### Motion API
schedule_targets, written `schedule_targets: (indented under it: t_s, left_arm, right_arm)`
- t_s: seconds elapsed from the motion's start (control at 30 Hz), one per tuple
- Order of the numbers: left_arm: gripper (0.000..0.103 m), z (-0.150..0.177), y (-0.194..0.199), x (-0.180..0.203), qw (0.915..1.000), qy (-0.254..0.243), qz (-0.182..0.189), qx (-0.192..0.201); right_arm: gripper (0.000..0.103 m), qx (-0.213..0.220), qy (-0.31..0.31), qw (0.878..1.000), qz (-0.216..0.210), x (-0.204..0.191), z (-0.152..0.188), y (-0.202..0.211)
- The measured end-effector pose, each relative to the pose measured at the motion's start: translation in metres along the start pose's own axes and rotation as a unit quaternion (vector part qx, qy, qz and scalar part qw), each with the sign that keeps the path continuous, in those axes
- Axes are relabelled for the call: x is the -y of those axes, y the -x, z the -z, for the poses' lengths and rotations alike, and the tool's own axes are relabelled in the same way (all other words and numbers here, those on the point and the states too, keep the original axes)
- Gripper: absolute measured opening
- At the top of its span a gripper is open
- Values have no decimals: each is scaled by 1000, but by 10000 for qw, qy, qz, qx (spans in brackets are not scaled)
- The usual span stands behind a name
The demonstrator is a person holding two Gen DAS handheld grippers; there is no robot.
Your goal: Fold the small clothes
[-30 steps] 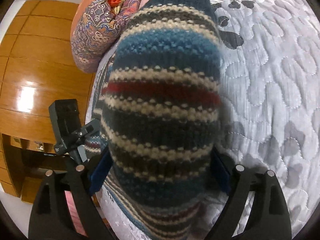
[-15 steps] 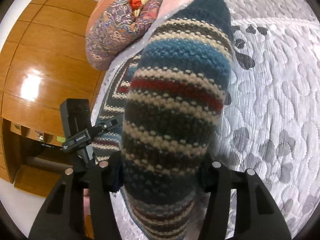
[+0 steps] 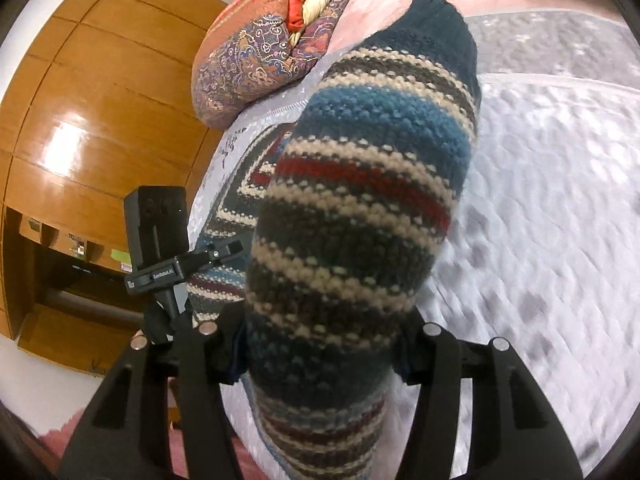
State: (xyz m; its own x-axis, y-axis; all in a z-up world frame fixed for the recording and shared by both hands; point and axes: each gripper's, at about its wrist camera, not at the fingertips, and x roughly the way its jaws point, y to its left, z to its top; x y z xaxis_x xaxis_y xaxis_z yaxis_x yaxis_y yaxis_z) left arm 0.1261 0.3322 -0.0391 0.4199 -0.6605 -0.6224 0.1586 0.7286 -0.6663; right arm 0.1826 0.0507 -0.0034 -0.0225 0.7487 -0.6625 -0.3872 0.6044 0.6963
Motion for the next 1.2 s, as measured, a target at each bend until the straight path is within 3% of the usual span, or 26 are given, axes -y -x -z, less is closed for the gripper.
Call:
schedule_targets:
  t_s: [0.23,0.47,0.63,0.93,1.13,1.2]
  left_arm:
    - [44,41,-24,60,9995,-205,57,-233]
    - [44,75,-66,97,9981,-329,-119,-511]
    - [44,99,-95,96,9972,-284,-273,-642]
    - [46,108,-110,86,9961,-535,-410,-571]
    - [54,114,-118,81,9949,-711,-430,-571]
    - [56,112,-117,83,9943,-691,-483,-645]
  right_arm:
    - [53,102,-12,9998,195,8,50,61]
    - [53,150,-303,9992,194,38,93,80]
    - [54,178,-633,9977,156,71,112,75]
    - [55,96,-895,9958,174,110,128,56]
    - [62,123,-1007,9945,258,128,146,50]
    - [68,157,-805,9953,508,120,149,55]
